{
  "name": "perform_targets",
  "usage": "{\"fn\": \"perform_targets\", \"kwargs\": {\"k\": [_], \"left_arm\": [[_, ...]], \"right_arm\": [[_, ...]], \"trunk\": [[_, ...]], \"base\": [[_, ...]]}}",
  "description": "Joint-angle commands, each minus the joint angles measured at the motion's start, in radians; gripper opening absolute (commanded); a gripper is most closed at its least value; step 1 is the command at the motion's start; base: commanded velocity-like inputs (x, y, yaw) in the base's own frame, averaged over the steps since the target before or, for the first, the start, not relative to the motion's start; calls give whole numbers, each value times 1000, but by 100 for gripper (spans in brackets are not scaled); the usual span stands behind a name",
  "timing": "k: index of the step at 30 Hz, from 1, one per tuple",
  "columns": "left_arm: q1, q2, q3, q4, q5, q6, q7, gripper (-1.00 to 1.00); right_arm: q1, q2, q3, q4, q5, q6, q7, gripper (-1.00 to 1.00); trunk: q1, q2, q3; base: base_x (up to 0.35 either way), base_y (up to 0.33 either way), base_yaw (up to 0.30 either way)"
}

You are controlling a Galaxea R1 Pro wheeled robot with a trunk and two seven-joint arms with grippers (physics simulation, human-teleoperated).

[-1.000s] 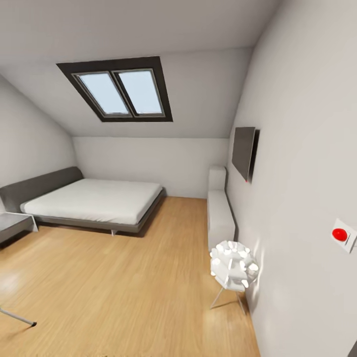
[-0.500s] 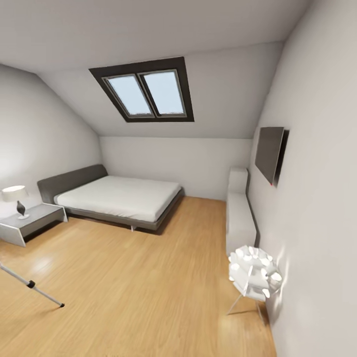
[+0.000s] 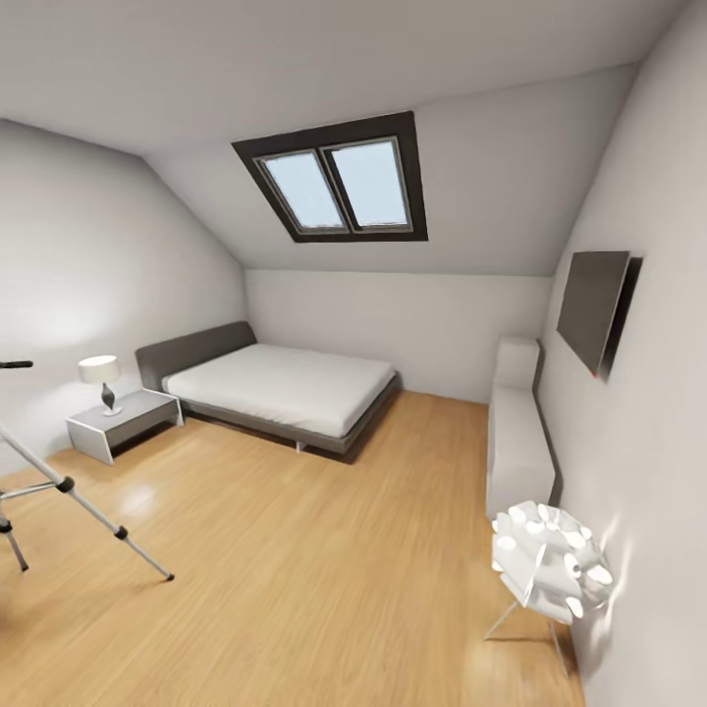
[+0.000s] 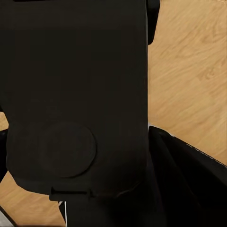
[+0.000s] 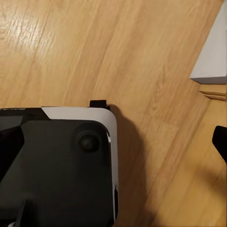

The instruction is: Attach the digital camera to the camera tripod in the bedroom.

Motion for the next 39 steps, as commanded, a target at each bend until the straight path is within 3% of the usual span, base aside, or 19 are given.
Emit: {"fn": "perform_targets", "kwargs": {"k": [1, 15, 39], "left_arm": [[0, 0, -9, 0, 6, -1, 2, -100], [0, 0, -9, 0, 7, 0, 3, -100], [0, 0, -9, 0, 7, 4, 7, -100]], "right_arm": [[-1, 0, -8, 3, 11, -6, 2, 100], [0, -1, -2, 3, 22, -7, 2, 100], [-1, -1, 0, -8, 24, -7, 4, 100]], "trunk": [[0, -1, 0], [0, -1, 0], [0, -1, 0]], "base": [[0, 0, 277], [114, 0, 251], [318, 0, 9]]}}
